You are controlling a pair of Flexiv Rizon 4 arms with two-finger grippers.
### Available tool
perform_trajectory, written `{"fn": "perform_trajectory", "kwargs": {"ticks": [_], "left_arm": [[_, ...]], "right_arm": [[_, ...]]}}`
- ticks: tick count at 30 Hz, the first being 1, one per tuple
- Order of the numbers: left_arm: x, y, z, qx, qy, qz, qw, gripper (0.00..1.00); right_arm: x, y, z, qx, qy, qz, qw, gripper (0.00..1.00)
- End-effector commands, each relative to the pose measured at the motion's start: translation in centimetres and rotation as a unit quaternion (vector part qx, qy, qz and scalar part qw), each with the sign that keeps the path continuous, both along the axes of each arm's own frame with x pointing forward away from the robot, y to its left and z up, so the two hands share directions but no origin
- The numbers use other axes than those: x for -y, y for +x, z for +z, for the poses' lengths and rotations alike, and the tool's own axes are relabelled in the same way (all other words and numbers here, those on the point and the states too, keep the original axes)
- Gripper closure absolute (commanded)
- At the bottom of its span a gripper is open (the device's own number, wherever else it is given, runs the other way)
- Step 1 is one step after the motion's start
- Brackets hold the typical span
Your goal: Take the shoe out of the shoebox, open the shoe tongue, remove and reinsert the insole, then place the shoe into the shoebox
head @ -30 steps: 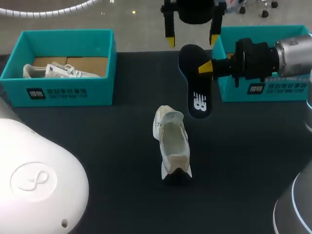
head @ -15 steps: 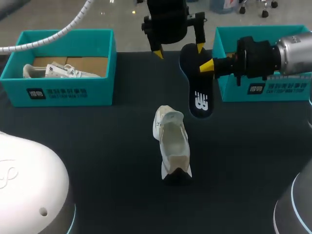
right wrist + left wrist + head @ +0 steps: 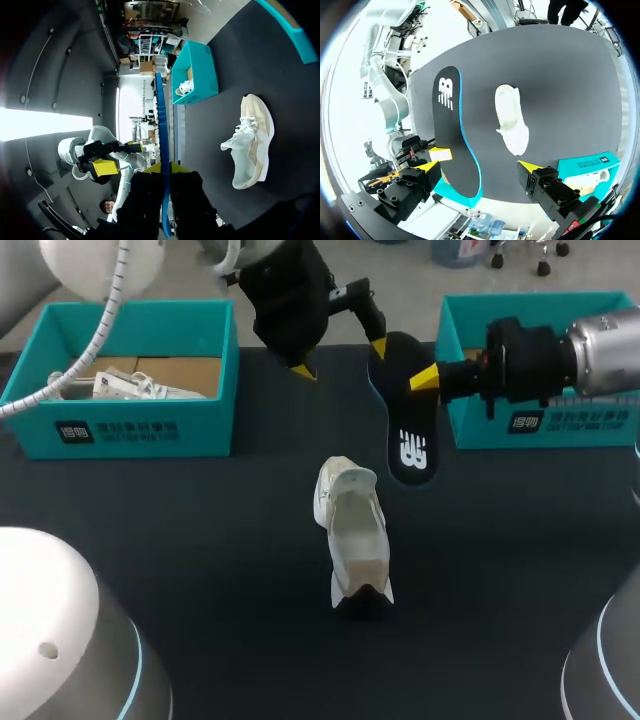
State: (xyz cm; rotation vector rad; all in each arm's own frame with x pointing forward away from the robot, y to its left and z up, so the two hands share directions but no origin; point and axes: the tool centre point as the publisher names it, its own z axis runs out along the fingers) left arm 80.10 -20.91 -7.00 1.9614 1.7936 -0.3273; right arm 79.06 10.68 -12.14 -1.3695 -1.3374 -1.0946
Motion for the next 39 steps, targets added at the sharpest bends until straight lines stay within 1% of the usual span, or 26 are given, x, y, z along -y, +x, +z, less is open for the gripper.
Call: {"fn": "perform_trajectory", "kwargs": {"ticks": [1, 8, 11, 13, 16, 20, 23, 25, 27, 30, 35, 36, 37, 38, 39], "left_arm": [[-0.7, -0.4, -0.4, 0.001, -0.120, -0.019, 0.993, 0.00], [-0.7, -0.4, -0.4, 0.001, -0.120, -0.019, 0.993, 0.00], [-0.7, -0.4, -0.4, 0.001, -0.120, -0.019, 0.993, 0.00], [-0.7, -0.5, -0.8, 0.014, -0.163, -0.023, 0.986, 0.00], [-0.9, -0.5, -1.3, 0.006, -0.214, -0.014, 0.977, 0.00], [-1.3, -0.4, -1.5, 0.003, -0.283, -0.004, 0.959, 0.00], [-1.4, -0.3, -1.6, -0.010, -0.322, 0.001, 0.947, 0.00], [-1.5, -0.3, -1.8, -0.015, -0.335, 0.004, 0.942, 0.00], [-1.6, -0.3, -1.9, -0.019, -0.354, 0.006, 0.935, 0.00], [-1.6, -0.3, -1.9, -0.015, -0.367, 0.007, 0.930, 0.00], [-0.9, -0.6, -1.9, -0.004, -0.390, 0.011, 0.921, 0.00], [-0.8, -0.6, -1.9, -0.002, -0.394, 0.014, 0.919, 0.02], [-0.6, -0.6, -1.9, -0.002, -0.394, 0.014, 0.919, 0.09], [-0.5, -0.6, -2.0, -0.004, -0.395, 0.014, 0.919, 0.07], [-0.3, -0.7, -2.0, -0.006, -0.398, 0.014, 0.917, 0.07]], "right_arm": [[0.1, -0.4, -0.2, -0.002, -0.001, -0.002, 1.000, 1.00], [0.2, -0.6, -0.6, -0.007, -0.001, -0.001, 1.000, 1.00], [0.2, -0.7, -0.1, -0.005, 0.011, -0.001, 1.000, 1.00], [0.2, -0.8, 0.3, -0.002, 0.014, -0.001, 1.000, 1.00], [0.2, -0.9, 0.9, -0.001, 0.018, -0.002, 1.000, 1.00], [0.1, -0.9, 1.7, -0.001, 0.034, -0.010, 0.999, 1.00], [0.1, -0.9, 2.2, -0.005, 0.043, -0.019, 0.999, 1.00], [0.1, -0.9, 2.4, -0.008, 0.051, -0.022, 0.998, 1.00], [0.0, -1.0, 2.6, -0.009, 0.051, -0.023, 0.998, 1.00], [-0.1, -1.0, 2.7, -0.015, 0.048, -0.026, 0.998, 1.00], [-0.4, -1.0, 2.6, -0.026, 0.054, -0.035, 0.998, 1.00], [-0.4, -1.0, 2.6, -0.027, 0.055, -0.038, 0.997, 1.00], [-0.5, -1.0, 2.6, -0.027, 0.056, -0.038, 0.997, 1.00], [-0.5, -1.0, 2.6, -0.027, 0.056, -0.039, 0.997, 1.00], [-0.6, -1.1, 2.6, -0.028, 0.057, -0.039, 0.997, 1.00]]}}
